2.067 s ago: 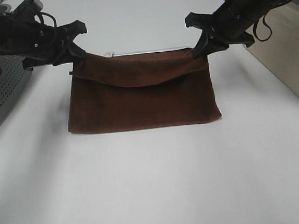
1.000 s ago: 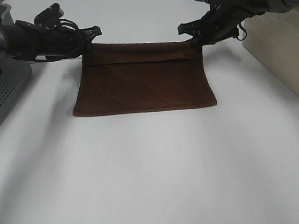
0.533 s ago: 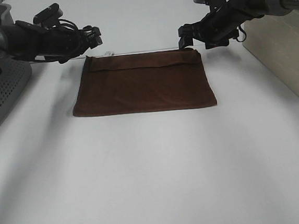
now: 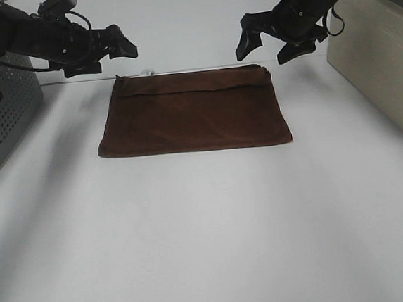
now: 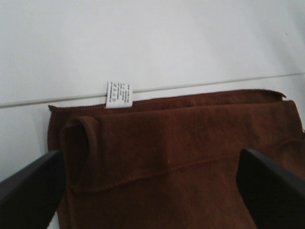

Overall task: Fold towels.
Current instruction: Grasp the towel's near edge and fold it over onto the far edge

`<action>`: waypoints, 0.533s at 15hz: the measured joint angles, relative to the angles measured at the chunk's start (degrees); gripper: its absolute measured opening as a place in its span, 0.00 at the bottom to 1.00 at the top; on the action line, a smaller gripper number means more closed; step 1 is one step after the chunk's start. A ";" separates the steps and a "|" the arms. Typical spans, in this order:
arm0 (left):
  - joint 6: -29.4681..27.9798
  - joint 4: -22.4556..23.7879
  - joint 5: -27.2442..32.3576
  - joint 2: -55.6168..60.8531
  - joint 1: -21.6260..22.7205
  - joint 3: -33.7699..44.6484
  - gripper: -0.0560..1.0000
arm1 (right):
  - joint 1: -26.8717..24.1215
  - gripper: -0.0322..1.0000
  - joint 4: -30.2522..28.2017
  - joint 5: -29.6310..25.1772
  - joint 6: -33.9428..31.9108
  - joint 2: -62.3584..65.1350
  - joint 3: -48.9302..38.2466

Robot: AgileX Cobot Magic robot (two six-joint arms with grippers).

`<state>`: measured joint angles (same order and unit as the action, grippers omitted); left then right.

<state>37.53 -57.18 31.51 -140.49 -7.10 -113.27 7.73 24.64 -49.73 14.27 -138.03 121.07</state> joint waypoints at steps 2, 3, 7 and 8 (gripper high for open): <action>-3.95 0.29 7.62 0.11 1.32 -0.06 0.92 | 0.00 0.88 -1.38 -7.56 -3.27 0.52 0.11; -6.25 0.92 12.26 0.11 1.83 -0.06 0.92 | 0.00 0.88 -2.69 -11.46 -5.33 0.57 0.11; -12.26 2.86 18.74 0.63 1.83 2.52 0.92 | 0.00 0.87 -3.78 -19.08 -8.54 0.63 0.17; -12.61 3.15 18.79 1.26 1.83 4.87 0.92 | 0.00 0.87 -3.95 -19.31 -8.54 0.63 0.17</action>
<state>24.92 -54.03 50.31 -139.23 -5.27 -108.40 7.73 20.68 -69.04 5.73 -137.40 121.24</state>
